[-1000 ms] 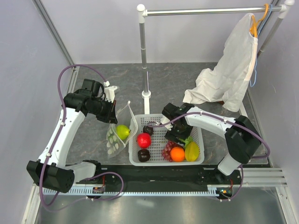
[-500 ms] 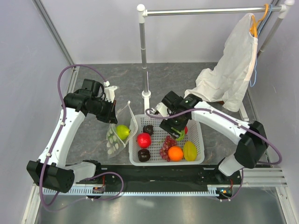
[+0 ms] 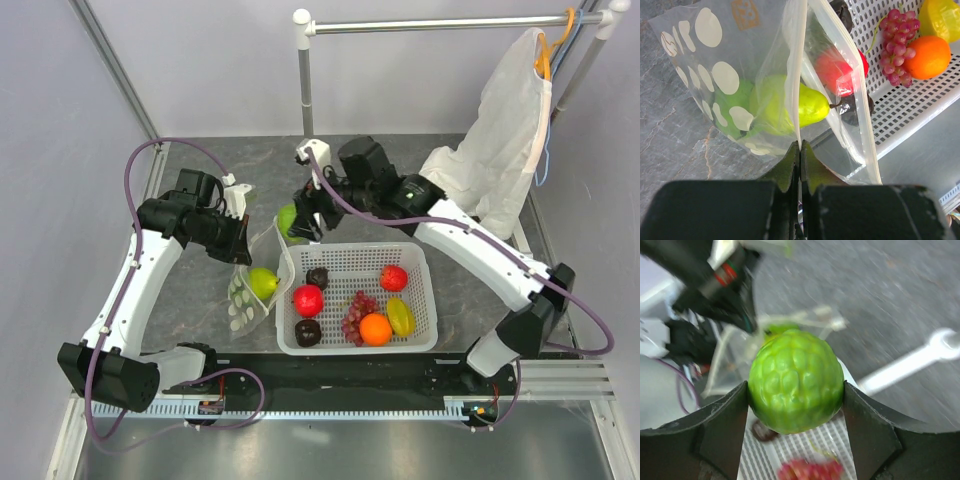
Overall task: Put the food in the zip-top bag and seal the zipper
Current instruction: Place the fake fruit in the zipper food storage bag, then adjust the zipper food storage bag at the center of the board, then pick up the fake fruit from the bin.
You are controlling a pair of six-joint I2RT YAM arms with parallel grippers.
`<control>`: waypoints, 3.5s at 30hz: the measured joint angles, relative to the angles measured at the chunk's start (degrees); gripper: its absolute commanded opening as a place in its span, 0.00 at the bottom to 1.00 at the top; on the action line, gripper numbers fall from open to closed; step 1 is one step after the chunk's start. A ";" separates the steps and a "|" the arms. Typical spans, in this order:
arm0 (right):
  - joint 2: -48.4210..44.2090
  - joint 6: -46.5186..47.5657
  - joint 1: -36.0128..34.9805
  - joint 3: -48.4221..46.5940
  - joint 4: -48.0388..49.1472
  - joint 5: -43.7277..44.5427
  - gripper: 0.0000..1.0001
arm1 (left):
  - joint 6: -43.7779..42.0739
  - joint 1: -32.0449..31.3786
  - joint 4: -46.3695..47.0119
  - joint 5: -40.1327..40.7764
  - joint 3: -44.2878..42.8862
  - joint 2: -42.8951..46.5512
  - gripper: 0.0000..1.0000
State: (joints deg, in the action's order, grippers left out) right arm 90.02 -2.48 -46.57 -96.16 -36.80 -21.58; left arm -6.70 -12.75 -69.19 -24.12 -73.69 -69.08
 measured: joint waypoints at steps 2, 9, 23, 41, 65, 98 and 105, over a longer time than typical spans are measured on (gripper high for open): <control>2.43 -2.82 -1.33 -0.76 3.80 -1.11 0.45 | 0.00 0.00 -0.02 0.00 0.00 -0.04 0.02; 11.19 -6.56 -6.49 -0.85 9.35 -0.39 0.47 | 0.02 0.02 -0.02 -0.11 -0.04 -0.52 0.02; 12.68 -4.87 -8.04 1.44 11.50 3.48 0.98 | 0.02 1.95 -0.13 -3.67 -1.64 -1.81 0.02; -2.27 -9.90 -1.55 17.49 11.30 2.43 0.75 | 0.02 2.95 -0.55 -6.29 -2.75 -2.54 0.02; 4.94 -18.99 -3.45 10.32 12.00 -7.21 0.00 | -0.24 4.02 -6.36 0.46 -9.16 0.15 0.02; -7.15 4.28 -3.50 27.28 8.66 -0.72 0.95 | -7.96 3.89 -7.89 8.52 -9.55 -3.15 0.02; -7.43 14.45 -10.43 39.45 21.24 -0.39 0.97 | -7.98 3.89 -7.89 8.52 -9.55 -3.41 0.02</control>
State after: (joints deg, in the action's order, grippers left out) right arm 82.59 11.97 -56.99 -56.71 -15.55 -21.98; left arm -14.68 -8.86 -77.08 -15.59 -83.24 -72.49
